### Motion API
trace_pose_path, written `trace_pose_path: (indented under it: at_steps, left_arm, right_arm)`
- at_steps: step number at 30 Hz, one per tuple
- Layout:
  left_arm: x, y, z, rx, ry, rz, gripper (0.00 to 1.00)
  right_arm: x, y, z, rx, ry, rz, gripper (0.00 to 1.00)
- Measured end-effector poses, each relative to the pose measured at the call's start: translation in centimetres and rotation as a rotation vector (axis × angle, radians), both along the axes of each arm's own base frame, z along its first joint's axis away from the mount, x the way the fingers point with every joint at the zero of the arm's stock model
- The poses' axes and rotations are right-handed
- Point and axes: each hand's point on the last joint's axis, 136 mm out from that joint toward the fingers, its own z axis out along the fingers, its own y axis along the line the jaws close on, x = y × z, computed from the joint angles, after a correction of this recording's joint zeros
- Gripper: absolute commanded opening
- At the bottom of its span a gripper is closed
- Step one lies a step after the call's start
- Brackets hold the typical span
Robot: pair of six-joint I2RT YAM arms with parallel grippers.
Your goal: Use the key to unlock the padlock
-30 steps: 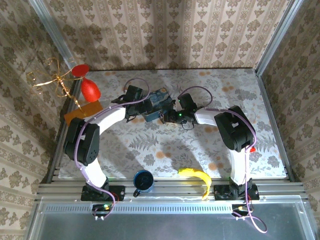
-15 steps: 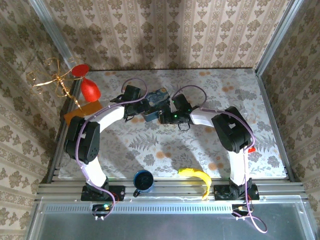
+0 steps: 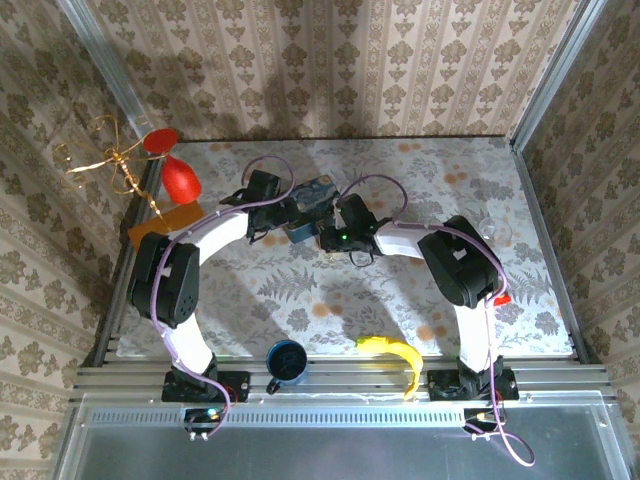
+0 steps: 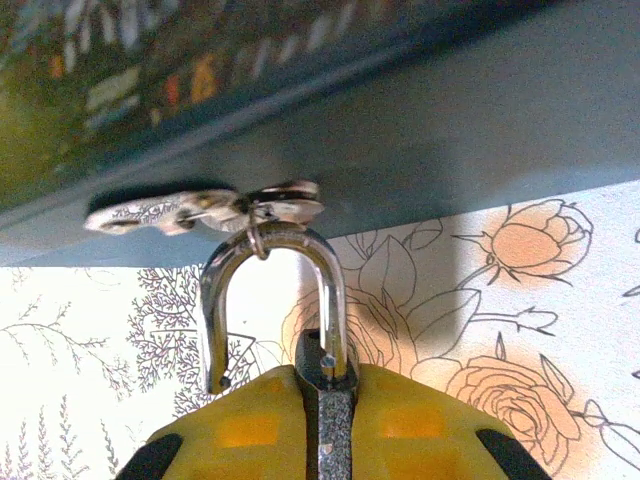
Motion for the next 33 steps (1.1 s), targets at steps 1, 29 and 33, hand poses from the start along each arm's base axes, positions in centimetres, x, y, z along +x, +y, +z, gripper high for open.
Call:
trace_pose_path:
  at_steps: [1,29,33]
  left_arm:
    - [0.0,0.1,0.0,0.001,0.000,0.002,1.00]
    - [-3.4,-1.9,2.3,0.027,-0.092,-0.030,1.00]
    - [-2.4,-2.1,3.7,0.064,-0.150,-0.045,1.00]
  right_arm:
    - [-0.1,-0.1,0.0,0.002,0.002,-0.004,0.08]
    - [-0.5,-3.5,-0.2,0.156,0.094,-0.318,0.00]
    - [-0.3,-3.6,0.0,0.162,0.097,-0.341,0.00]
